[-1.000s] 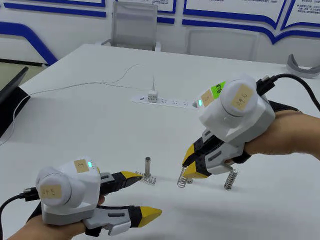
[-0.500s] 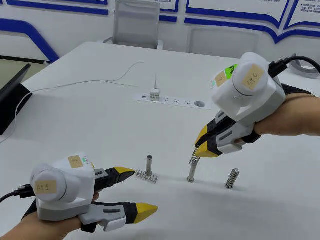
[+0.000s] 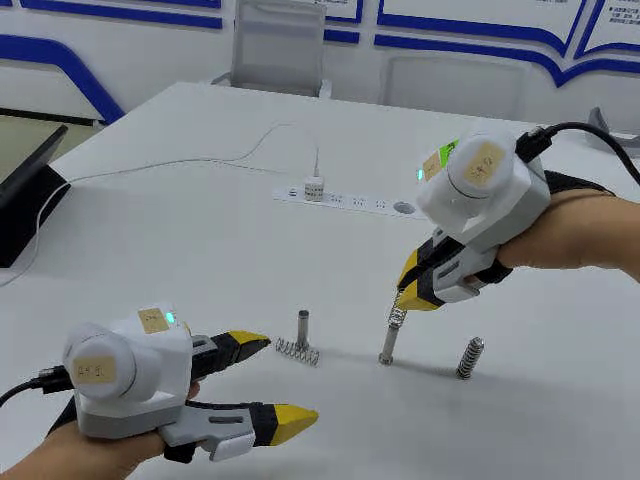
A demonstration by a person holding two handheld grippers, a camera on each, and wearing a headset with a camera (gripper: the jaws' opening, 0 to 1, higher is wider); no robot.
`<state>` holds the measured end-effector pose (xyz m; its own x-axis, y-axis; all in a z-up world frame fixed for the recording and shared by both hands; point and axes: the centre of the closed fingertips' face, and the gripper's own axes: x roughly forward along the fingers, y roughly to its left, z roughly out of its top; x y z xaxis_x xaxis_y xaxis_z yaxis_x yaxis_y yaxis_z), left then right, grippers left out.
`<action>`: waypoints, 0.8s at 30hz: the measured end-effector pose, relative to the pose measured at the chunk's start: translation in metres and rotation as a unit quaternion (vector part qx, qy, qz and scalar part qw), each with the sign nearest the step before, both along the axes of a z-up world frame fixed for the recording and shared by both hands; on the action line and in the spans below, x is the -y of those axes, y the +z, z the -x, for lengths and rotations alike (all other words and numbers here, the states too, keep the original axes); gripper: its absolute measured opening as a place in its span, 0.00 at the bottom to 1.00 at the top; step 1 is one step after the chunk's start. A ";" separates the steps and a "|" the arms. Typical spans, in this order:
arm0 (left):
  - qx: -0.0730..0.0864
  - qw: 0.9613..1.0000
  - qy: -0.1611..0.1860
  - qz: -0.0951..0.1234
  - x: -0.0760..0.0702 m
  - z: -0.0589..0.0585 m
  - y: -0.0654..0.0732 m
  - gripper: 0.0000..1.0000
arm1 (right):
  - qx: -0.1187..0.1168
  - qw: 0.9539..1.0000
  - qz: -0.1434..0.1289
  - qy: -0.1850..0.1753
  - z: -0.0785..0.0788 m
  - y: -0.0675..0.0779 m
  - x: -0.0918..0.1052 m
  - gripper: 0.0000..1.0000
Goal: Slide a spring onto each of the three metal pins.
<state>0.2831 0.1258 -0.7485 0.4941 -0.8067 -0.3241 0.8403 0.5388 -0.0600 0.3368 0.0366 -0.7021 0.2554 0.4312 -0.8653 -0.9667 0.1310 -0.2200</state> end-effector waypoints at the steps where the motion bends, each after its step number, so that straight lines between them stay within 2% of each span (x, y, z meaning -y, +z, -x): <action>1: 0.000 1.000 0.000 0.000 0.000 0.000 0.000 0.62 | -0.001 1.000 0.001 0.000 -0.001 -0.001 0.000 0.11; 15: -0.003 1.000 0.003 0.001 -0.002 0.001 -0.001 0.61 | -0.012 1.000 0.009 -0.004 -0.006 -0.014 0.002 0.11; 24: -0.003 1.000 0.002 0.000 -0.002 0.002 -0.002 0.61 | -0.023 0.999 0.021 -0.007 -0.005 -0.030 0.002 0.11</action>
